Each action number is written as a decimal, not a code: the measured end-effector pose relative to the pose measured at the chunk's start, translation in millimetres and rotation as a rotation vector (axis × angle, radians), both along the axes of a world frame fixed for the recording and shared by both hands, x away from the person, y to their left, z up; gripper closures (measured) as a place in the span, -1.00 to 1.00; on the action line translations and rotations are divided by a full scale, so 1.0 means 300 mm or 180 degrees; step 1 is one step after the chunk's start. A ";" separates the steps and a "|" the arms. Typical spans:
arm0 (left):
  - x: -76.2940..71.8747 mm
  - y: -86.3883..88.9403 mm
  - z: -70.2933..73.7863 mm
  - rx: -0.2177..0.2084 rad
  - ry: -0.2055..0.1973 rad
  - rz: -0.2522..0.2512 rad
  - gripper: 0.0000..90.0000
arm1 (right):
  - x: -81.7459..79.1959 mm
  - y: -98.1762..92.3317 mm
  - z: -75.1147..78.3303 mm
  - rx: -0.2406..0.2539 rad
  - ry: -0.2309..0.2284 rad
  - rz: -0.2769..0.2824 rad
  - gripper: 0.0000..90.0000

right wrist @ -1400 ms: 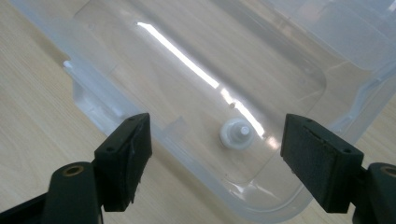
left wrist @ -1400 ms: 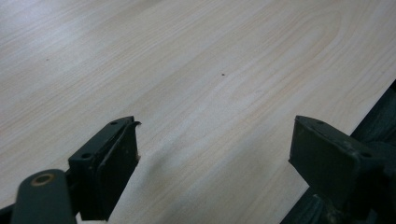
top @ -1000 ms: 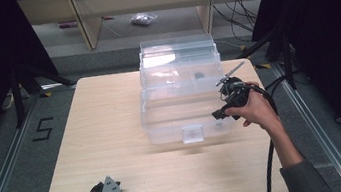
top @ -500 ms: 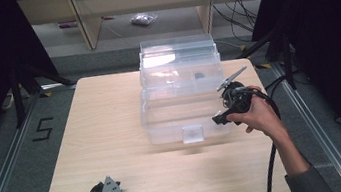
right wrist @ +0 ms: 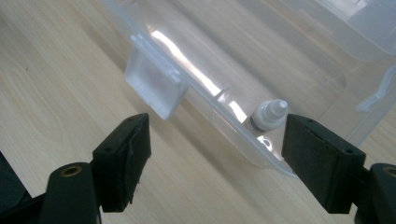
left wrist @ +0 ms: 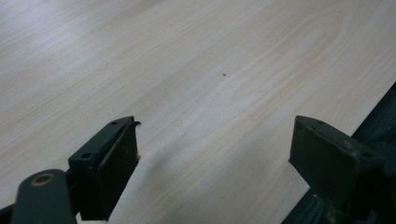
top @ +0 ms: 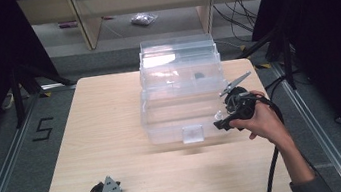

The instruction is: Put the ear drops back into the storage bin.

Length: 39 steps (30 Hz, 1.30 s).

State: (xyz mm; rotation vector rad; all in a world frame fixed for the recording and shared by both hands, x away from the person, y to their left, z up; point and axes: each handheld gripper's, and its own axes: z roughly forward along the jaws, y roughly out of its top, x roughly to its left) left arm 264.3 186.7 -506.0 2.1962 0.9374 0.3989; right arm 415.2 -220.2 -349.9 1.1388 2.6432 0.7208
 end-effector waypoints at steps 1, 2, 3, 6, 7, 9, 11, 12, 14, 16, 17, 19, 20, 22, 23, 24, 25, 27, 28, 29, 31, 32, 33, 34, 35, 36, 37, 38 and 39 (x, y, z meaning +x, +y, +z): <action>0.000 0.000 0.000 0.0001 -0.0004 0.0002 -0.67 | -0.001 -0.001 -0.001 0.0006 -0.0020 0.0020 -0.45; 0.000 0.000 0.000 0.0000 -0.0001 0.0000 -0.67 | -0.005 0.000 -0.002 0.0007 -0.0014 0.0022 -0.45; 0.000 0.000 0.000 0.0001 0.0000 0.0001 -0.67 | -0.010 0.001 -0.004 0.0019 0.0005 0.0008 -0.45; 0.000 0.000 0.000 0.0001 0.0000 0.0000 -0.67 | -0.015 -0.001 -0.011 0.0007 -0.0016 0.0038 -0.45; 0.000 0.000 0.000 0.0002 0.0001 0.0000 -0.67 | -0.016 -0.001 -0.014 0.0012 -0.0027 0.0052 -0.45; 0.000 0.000 0.000 0.0001 -0.0002 0.0001 -0.67 | -0.021 -0.001 -0.018 0.0028 -0.0031 0.0064 -0.45; 0.000 0.000 0.000 0.0001 0.0000 0.0002 -0.67 | -0.024 -0.001 -0.022 0.0020 -0.0022 0.0088 -0.45; 0.000 0.000 0.000 0.0000 -0.0002 0.0003 -0.67 | -0.029 -0.003 -0.024 0.0040 -0.0026 0.0103 -0.45; 0.000 0.000 -0.001 0.0001 -0.0003 0.0001 -0.67 | -0.035 -0.005 -0.026 0.0012 -0.0024 0.0054 -0.45; 0.000 -0.001 -0.001 -0.0004 -0.0004 0.0005 -0.67 | -0.038 -0.007 -0.030 0.0032 -0.0024 0.0104 -0.45; 0.000 0.000 0.000 0.0005 0.0001 -0.0002 -0.67 | -0.042 -0.008 -0.031 0.0010 -0.0024 0.0055 -0.45; 0.000 0.000 0.000 0.0003 0.0001 0.0002 -0.67 | -0.043 -0.012 -0.034 0.0028 -0.0053 0.0108 -0.45; 0.001 0.003 0.001 0.0044 0.0007 -0.0025 -0.67 | -0.045 -0.012 -0.036 0.0036 -0.0027 0.0110 -0.45; 0.000 0.000 0.000 0.0008 0.0003 -0.0001 -0.67 | -0.050 -0.014 -0.036 0.0034 -0.0033 0.0108 -0.45; 0.000 0.000 0.000 0.0007 0.0002 -0.0002 -0.67 | -0.054 -0.013 -0.038 0.0058 0.0000 0.0087 -0.45; 0.000 0.000 0.000 0.0008 0.0002 -0.0002 -0.67 | -0.053 -0.015 -0.040 0.0052 -0.0025 0.0125 -0.45; 0.000 0.000 -0.001 0.0004 0.0002 0.0002 -0.67 | -0.057 -0.013 -0.040 0.0050 -0.0018 0.0092 -0.45; 0.000 0.000 -0.001 0.0004 0.0000 0.0000 -0.67 | -0.061 -0.016 -0.042 0.0025 -0.0038 0.0081 -0.46; 0.000 0.000 0.000 0.0009 0.0001 -0.0002 -0.67 | -0.062 -0.015 -0.046 0.0041 -0.0070 0.0136 -0.46; 0.000 0.000 0.000 0.0007 0.0001 -0.0002 -0.67 | -0.066 -0.015 -0.046 0.0037 -0.0038 0.0099 -0.46; 0.000 0.000 0.000 0.0008 0.0002 -0.0002 -0.67 | -0.071 -0.014 -0.051 0.0056 -0.0011 0.0111 -0.46; 0.000 0.000 0.000 0.0009 0.0004 -0.0001 -0.67 | -0.074 -0.012 -0.052 0.0053 0.0001 0.0092 -0.46; 0.001 0.003 0.002 0.0052 0.0009 -0.0027 -0.67 | -0.076 -0.009 -0.056 0.0024 -0.0006 0.0030 -0.46; 0.000 0.000 -0.001 0.0004 0.0000 0.0001 -0.67 | -0.077 -0.013 -0.056 0.0049 0.0008 0.0085 -0.46; 0.000 0.000 -0.001 0.0004 -0.0002 0.0004 -0.67 | -0.078 -0.013 -0.060 0.0062 0.0009 0.0114 -0.46; 0.000 0.000 -0.001 0.0002 -0.0004 0.0005 -0.67 | -0.080 -0.015 -0.063 0.0050 -0.0006 0.0114 -0.46; 0.000 0.000 -0.001 0.0003 -0.0001 0.0004 -0.67 | -0.085 -0.013 -0.063 0.0046 0.0004 0.0076 -0.46; 0.000 0.000 -0.001 0.0005 -0.0001 0.0003 -0.67 | -0.085 -0.014 -0.066 0.0068 0.0004 0.0097 -0.46; 0.000 0.000 -0.001 0.0008 0.0001 0.0000 -0.67 | -0.085 -0.015 -0.068 0.0067 0.0003 0.0122 -0.46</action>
